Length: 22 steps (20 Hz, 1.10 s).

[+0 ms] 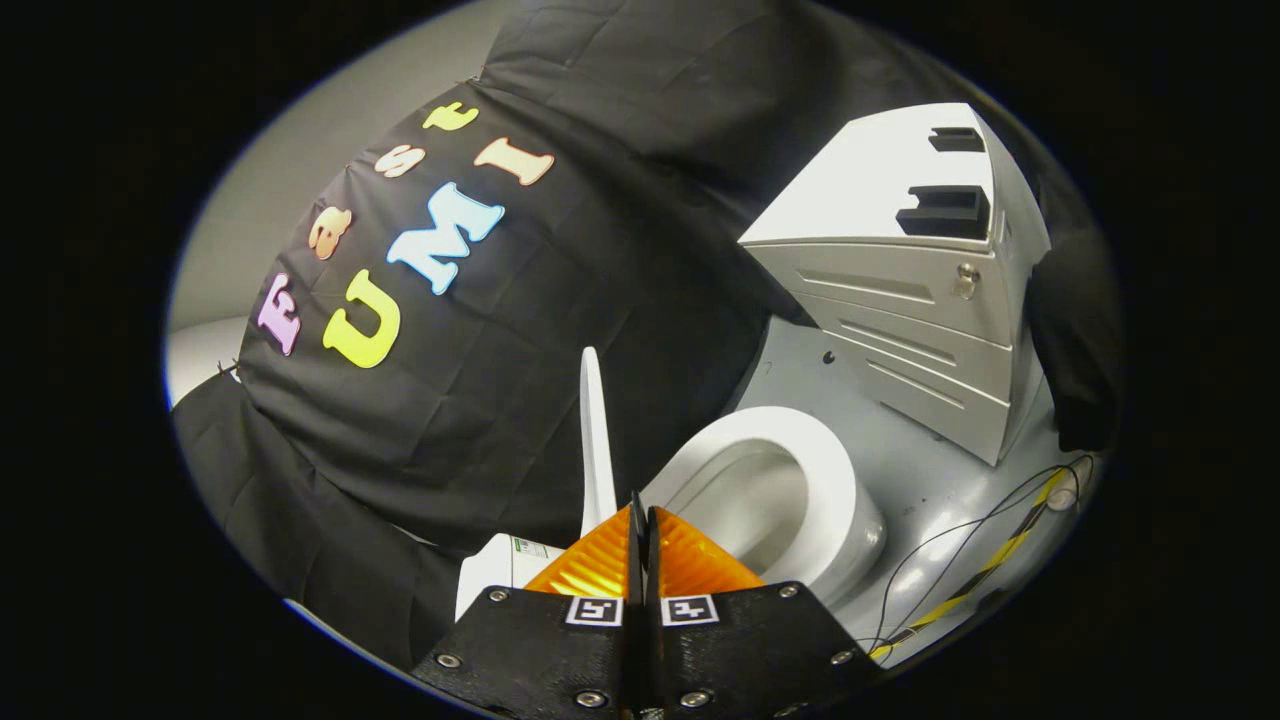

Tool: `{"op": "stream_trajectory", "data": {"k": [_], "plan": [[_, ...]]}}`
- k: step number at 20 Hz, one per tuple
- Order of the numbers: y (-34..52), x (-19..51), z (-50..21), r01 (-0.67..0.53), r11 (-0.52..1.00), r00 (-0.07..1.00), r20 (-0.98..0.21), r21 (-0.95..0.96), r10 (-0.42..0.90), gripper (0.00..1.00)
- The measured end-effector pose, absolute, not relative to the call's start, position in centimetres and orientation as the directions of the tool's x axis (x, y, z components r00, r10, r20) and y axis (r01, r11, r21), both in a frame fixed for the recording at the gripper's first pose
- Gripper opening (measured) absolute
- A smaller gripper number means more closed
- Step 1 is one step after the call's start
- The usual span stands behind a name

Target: Open the toilet lid.

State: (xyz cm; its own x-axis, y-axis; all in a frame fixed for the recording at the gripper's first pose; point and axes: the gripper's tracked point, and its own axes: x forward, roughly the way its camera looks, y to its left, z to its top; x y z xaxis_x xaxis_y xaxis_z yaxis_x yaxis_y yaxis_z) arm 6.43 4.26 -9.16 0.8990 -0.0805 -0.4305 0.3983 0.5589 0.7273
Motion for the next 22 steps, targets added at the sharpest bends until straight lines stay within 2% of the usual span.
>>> {"op": "stream_trajectory", "data": {"k": [22], "plan": [[8.4,7.5,-4.0,0.329,0.795,0.920,-0.363,0.510,-0.149,0.00]]}}
